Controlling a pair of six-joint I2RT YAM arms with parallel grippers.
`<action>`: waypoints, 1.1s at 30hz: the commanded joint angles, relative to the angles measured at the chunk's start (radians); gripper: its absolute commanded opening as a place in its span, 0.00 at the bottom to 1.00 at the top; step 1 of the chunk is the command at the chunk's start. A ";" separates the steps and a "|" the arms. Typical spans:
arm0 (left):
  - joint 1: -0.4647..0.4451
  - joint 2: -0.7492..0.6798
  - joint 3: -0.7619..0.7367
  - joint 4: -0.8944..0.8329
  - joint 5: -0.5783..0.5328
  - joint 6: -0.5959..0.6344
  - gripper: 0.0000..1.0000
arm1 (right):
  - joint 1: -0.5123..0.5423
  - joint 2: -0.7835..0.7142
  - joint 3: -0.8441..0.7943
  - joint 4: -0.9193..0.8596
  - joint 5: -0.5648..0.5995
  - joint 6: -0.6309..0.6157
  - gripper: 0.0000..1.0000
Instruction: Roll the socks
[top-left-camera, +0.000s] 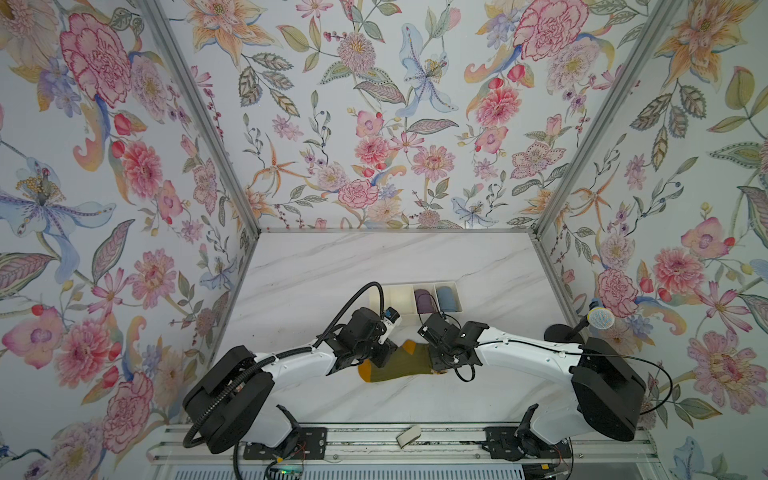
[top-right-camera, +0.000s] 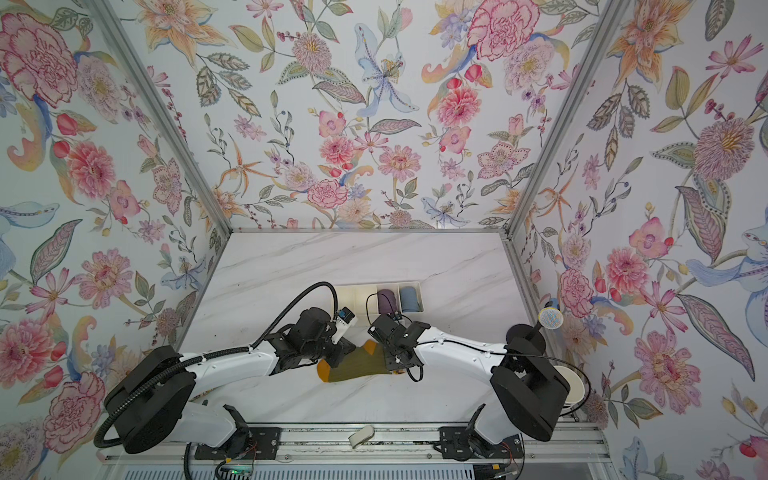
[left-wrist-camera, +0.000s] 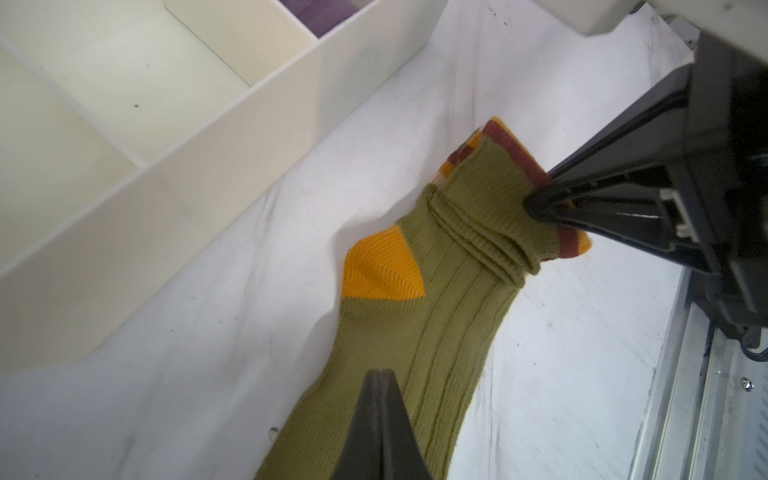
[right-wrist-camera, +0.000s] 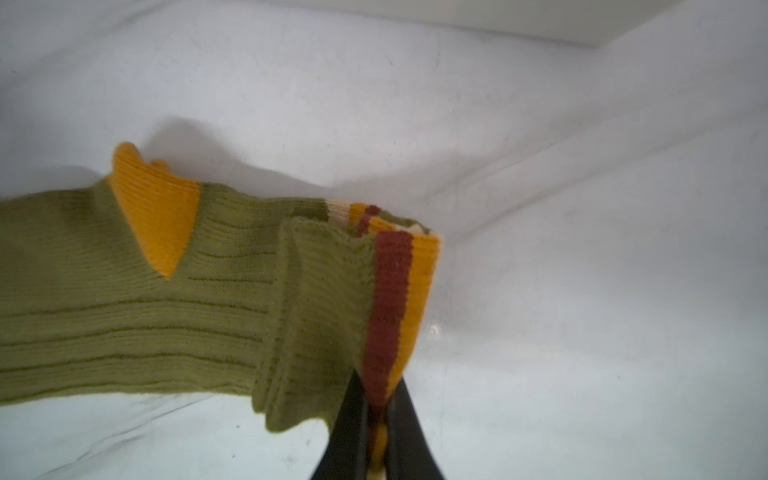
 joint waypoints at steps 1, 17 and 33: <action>0.017 -0.012 -0.032 0.014 0.021 -0.026 0.00 | 0.019 0.031 0.041 -0.081 0.077 -0.016 0.09; 0.049 -0.020 -0.107 0.070 0.043 -0.086 0.00 | 0.077 0.078 0.115 -0.106 0.131 -0.005 0.10; 0.050 -0.005 -0.135 0.096 0.041 -0.085 0.00 | 0.141 0.171 0.203 -0.118 0.148 -0.004 0.18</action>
